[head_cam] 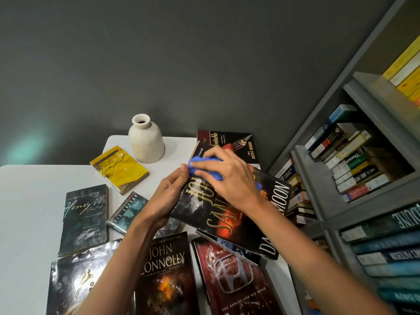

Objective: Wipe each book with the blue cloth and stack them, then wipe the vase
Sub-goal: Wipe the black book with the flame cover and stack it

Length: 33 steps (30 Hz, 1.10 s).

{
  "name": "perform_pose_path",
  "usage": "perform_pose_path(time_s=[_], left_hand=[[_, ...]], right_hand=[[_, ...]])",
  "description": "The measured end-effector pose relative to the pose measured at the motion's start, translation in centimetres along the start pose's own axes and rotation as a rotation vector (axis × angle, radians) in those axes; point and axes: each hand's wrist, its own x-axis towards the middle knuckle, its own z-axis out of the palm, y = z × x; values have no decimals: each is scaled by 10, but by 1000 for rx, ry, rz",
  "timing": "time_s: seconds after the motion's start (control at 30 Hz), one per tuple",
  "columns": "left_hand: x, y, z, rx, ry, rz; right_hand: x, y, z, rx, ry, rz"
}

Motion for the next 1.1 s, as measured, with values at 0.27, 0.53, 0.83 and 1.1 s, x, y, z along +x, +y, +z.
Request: perform_pose_path(time_s=[0.27,0.53,0.83,1.1], left_hand=[[0,-4,7,13,-17,-85],[0,-7,5,-42,41,-90],[0,3,8,-56,60,-56],[-6,1,7,-117,67,-52]], right_hand=[[23,22,-8,-69,99,153],[-16,-1,-6,44,-64,-9],[-8,-10,-4,2,33,20],[-30,13,-22,31,-10,54]])
